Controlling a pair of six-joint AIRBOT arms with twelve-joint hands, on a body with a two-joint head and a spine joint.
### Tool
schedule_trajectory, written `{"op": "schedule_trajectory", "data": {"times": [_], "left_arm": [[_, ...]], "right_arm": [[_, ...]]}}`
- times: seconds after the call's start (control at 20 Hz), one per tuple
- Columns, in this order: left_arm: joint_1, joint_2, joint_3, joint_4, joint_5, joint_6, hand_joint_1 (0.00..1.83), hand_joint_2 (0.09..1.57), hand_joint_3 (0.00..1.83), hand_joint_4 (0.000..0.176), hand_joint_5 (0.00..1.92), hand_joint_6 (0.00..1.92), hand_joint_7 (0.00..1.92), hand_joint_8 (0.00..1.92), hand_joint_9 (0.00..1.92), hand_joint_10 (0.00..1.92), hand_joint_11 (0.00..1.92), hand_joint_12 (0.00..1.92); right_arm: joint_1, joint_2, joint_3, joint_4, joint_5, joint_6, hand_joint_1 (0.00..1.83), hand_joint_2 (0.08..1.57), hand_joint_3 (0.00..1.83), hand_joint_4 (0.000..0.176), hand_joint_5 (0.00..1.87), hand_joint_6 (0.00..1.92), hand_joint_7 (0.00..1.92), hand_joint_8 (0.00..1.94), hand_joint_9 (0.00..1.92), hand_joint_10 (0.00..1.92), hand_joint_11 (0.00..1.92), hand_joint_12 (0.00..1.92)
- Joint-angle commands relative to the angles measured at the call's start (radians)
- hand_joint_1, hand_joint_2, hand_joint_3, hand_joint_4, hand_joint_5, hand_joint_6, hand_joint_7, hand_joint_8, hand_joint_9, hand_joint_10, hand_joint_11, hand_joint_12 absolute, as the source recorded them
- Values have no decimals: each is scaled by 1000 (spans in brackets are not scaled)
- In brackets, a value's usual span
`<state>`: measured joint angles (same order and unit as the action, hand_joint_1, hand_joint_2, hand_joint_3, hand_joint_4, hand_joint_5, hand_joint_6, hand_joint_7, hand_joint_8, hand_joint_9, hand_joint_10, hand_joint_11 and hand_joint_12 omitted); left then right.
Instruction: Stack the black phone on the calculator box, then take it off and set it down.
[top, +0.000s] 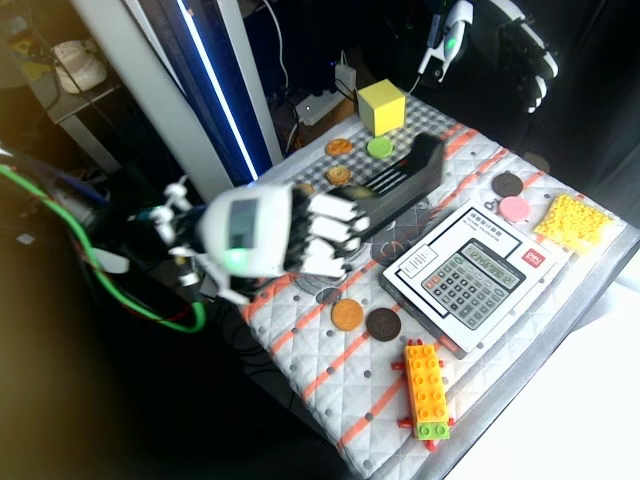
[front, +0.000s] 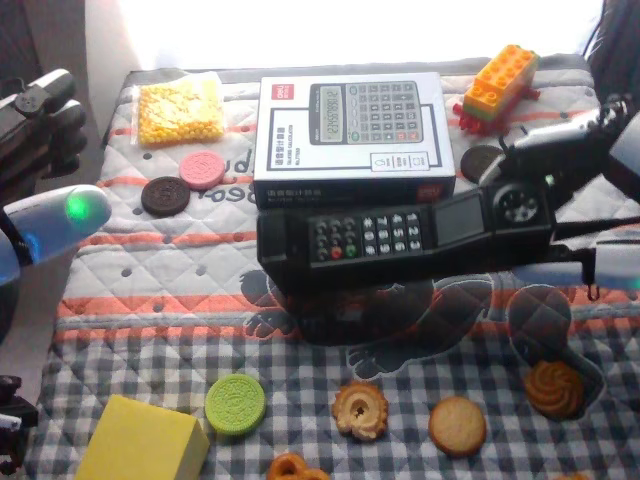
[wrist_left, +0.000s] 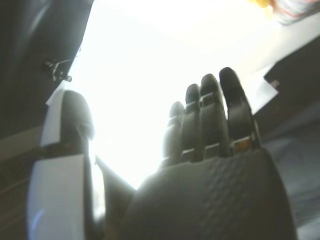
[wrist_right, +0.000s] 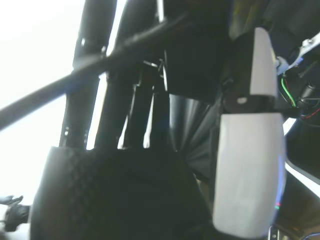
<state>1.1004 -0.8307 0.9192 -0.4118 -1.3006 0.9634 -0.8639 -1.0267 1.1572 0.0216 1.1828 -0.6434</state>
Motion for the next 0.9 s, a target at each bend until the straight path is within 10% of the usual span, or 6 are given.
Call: {"op": "schedule_trajectory", "data": {"times": [0.0, 0.3, 0.45, 0.55, 0.85], "left_arm": [[1, 14, -2, -1, -143, -14, 829, 974, 4, 100, 120, 3, 255, 5, 286, 3, 0, 772], [13, 17, -8, -1, -160, -25, 829, 995, 2, 114, 112, 1, 252, 1, 280, 1, 0, 802], [13, 16, -8, -1, -161, -30, 826, 988, 0, 118, 112, 1, 258, 3, 267, 0, 0, 790], [15, 16, -7, -1, -163, -37, 801, 976, 0, 130, 107, 0, 261, 3, 262, 0, 0, 788], [33, 16, -6, -4, -179, -61, 819, 976, 0, 137, 115, 0, 264, 0, 274, 1, 0, 850]], "right_arm": [[3, 10, -6, 27, 172, 18, 1279, 1060, 1, 0, 990, 839, 1253, 652, 1471, 25, 1222, 762], [-78, 23, -19, 59, 172, 39, 1270, 1074, 4, 0, 943, 925, 1227, 677, 1385, 1, 1158, 574], [-94, 30, -17, 67, 172, 42, 1243, 1140, 2, 0, 798, 1115, 1070, 976, 1198, 0, 858, 857], [-112, 39, -18, 73, 167, 43, 1020, 1124, 0, 0, 641, 135, 796, 123, 835, 0, 504, 663], [-151, 61, -19, 96, 167, 56, 819, 1091, 0, 19, 492, 0, 609, 0, 550, 0, 239, 551]]}}
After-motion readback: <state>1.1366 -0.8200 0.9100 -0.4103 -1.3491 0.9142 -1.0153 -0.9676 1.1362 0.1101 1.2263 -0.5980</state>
